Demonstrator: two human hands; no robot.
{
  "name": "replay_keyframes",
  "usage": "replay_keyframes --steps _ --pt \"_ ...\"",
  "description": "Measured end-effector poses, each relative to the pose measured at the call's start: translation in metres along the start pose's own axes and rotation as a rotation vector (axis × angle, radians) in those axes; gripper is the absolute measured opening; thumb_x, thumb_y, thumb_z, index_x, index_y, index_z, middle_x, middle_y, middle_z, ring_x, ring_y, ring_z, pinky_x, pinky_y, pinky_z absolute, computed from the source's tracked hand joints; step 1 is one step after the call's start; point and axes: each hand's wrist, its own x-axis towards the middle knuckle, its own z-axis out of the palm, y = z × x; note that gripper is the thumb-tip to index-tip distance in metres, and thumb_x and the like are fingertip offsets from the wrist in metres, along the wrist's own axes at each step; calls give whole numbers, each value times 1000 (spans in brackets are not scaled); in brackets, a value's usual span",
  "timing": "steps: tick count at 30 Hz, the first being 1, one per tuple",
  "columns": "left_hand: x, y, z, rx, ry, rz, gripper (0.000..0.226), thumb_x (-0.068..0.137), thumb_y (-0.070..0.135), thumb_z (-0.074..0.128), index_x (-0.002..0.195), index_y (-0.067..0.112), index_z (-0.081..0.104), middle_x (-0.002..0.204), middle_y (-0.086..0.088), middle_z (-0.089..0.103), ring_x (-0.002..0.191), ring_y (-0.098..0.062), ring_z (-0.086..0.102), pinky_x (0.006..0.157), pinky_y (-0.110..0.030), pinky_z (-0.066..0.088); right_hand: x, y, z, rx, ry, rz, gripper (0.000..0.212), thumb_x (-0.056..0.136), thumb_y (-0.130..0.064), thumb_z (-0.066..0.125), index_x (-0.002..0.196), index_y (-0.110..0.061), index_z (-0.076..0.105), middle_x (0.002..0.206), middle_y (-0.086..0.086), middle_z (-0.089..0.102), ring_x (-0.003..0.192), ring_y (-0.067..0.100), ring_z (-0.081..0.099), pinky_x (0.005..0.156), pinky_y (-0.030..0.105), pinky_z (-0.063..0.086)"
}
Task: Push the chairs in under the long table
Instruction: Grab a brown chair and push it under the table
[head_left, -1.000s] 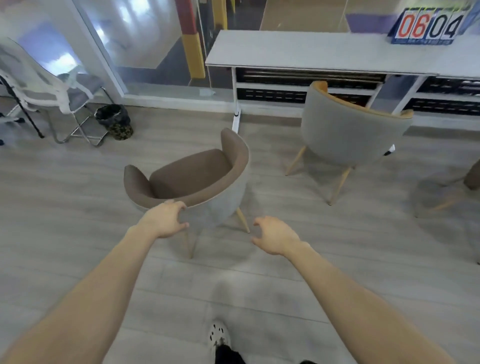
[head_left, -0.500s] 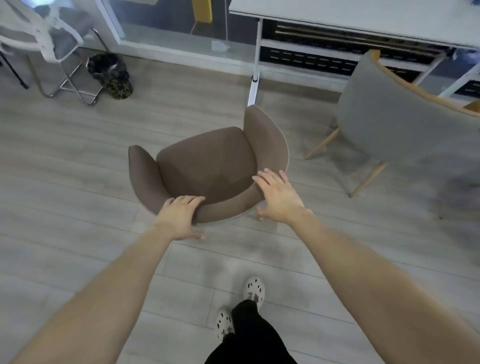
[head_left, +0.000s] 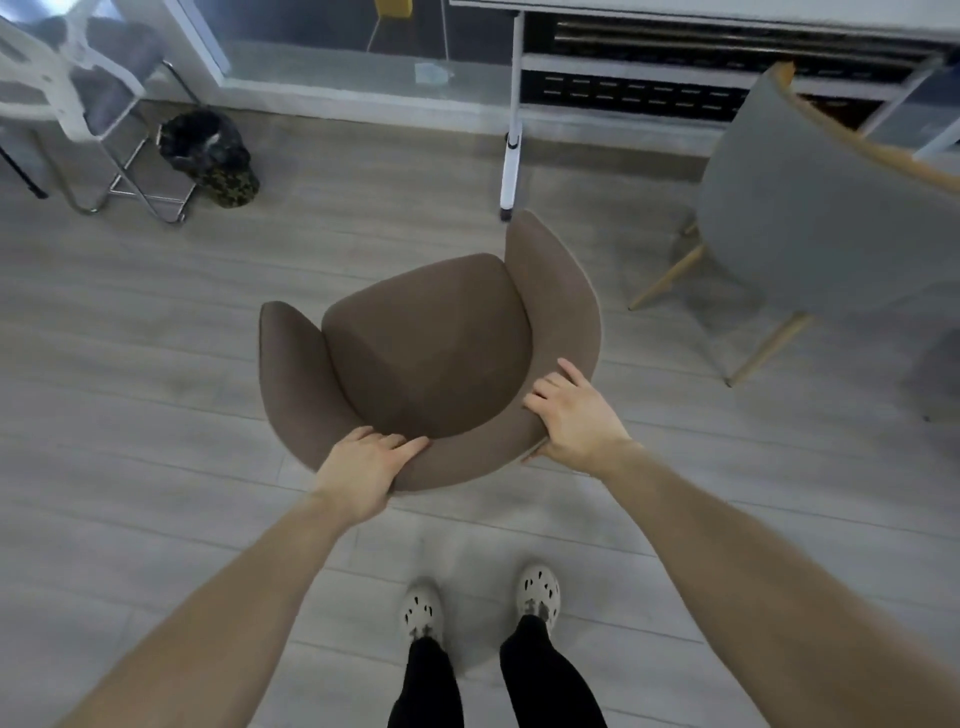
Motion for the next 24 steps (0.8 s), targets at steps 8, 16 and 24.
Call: replay_keyframes --steps 8,16,24 --pt "54 -60 -36 7 -10 106 76 82 19 71 149 39 43 126 7 70 114 -27 68 98 -41 54 10 -21 9 21 48 280 65 73 -59 85 118 -15 71 110 4 65 117 31 60 127 55 28" --pt "143 -90 -75 128 -38 187 79 76 29 85 145 38 46 134 5 68 125 -27 63 108 -46 42 36 6 7 137 37 509 108 60 -94 63 143 -26 56 141 4 53 154 32 32 132 55 6" --pt "246 -108 -125 115 -24 221 72 79 19 77 140 40 45 127 8 67 120 -25 63 103 -48 42 94 107 -15 200 103 562 106 46 -101 52 127 -34 67 126 -3 60 143 28 41 131 53 2"
